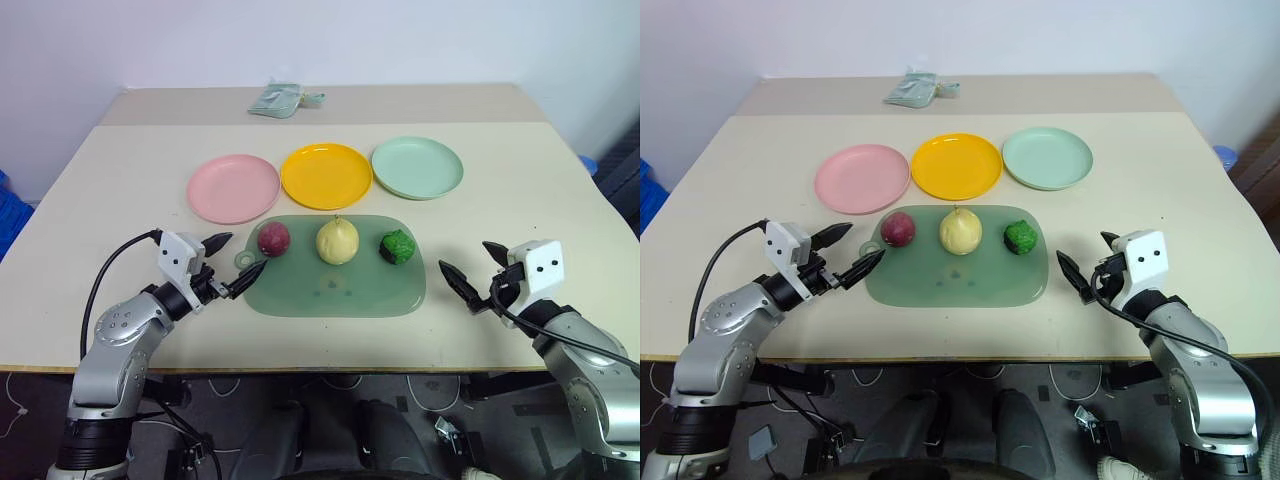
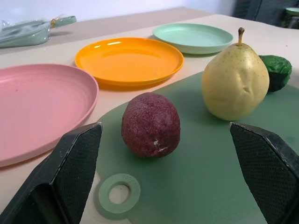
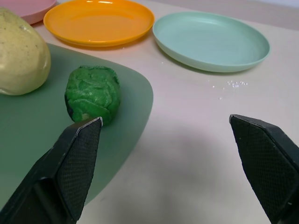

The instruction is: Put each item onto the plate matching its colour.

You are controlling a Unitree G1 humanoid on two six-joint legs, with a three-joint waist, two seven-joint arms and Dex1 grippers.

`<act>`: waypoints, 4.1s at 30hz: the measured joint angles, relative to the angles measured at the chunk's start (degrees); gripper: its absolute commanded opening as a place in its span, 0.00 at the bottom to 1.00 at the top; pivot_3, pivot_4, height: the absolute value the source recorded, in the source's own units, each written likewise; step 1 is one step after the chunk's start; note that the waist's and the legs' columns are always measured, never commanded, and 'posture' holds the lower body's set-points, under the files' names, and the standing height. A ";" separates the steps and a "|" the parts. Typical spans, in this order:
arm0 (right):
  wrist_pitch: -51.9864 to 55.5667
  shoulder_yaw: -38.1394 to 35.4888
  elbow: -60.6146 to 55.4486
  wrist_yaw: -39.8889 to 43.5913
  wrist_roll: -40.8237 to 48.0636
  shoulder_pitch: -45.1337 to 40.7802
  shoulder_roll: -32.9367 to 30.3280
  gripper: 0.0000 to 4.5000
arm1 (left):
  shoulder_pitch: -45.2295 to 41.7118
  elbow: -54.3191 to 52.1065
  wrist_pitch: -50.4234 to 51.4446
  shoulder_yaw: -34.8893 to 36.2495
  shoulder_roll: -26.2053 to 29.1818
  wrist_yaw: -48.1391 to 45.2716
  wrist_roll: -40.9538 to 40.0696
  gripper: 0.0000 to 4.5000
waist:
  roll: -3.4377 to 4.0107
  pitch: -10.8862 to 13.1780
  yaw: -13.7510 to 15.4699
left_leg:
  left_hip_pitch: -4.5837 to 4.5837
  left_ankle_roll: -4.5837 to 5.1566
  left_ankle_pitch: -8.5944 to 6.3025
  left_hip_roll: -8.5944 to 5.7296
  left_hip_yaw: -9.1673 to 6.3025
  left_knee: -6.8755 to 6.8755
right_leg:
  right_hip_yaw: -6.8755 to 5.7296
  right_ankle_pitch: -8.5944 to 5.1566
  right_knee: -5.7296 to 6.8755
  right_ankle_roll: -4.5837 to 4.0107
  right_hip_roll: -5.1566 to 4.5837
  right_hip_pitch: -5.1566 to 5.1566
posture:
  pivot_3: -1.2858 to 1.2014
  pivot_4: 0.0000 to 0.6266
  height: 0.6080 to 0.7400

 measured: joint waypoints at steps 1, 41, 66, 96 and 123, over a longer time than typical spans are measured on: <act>-0.04 0.00 0.00 0.10 0.01 0.14 0.00 0.99 | 0.00 -0.23 0.03 0.00 0.00 0.03 0.00 1.00 | 0.00 0.00 0.00 | 0.00 0.00 0.00 0.00 0.00 0.00 | 0.00 0.00 0.00 0.00 0.00 0.00 | 0.52 0.24 1.00; -7.38 9.24 -0.17 17.89 7.26 -13.83 -2.60 0.99 | -23.88 7.07 29.03 -9.64 -2.53 18.17 3.48 1.00 | -0.04 0.02 0.06 | 0.02 -0.01 0.00 -0.02 -0.01 0.04 | -0.02 0.14 0.07 0.21 0.02 0.00 | 0.52 0.24 1.00; -8.89 9.61 3.16 15.32 4.46 -16.25 -2.02 1.00 | -33.98 22.58 22.37 0.32 -8.59 35.14 12.71 0.62 | -0.05 0.02 0.03 | 0.01 0.06 0.07 -0.05 -0.01 0.05 | -0.02 0.15 0.13 0.23 0.03 -0.06 | 0.52 0.24 1.00; -8.63 9.42 1.96 9.99 2.81 -13.50 -0.61 1.00 | -28.12 12.60 16.95 -6.39 -5.50 5.69 2.25 0.98 | -0.06 0.02 -0.02 | 0.01 0.08 0.08 -0.06 0.00 0.07 | 0.01 0.15 0.22 0.21 0.01 -0.08 | 0.52 0.24 1.00; -8.85 10.70 1.93 9.23 2.23 -11.96 0.09 1.00 | -31.14 13.17 12.71 -15.72 -0.25 -12.41 2.75 0.98 | -0.05 0.02 -0.06 | 0.01 0.10 0.08 -0.05 0.00 0.05 | 0.01 0.15 0.21 0.20 0.01 -0.08 | 0.52 0.24 1.00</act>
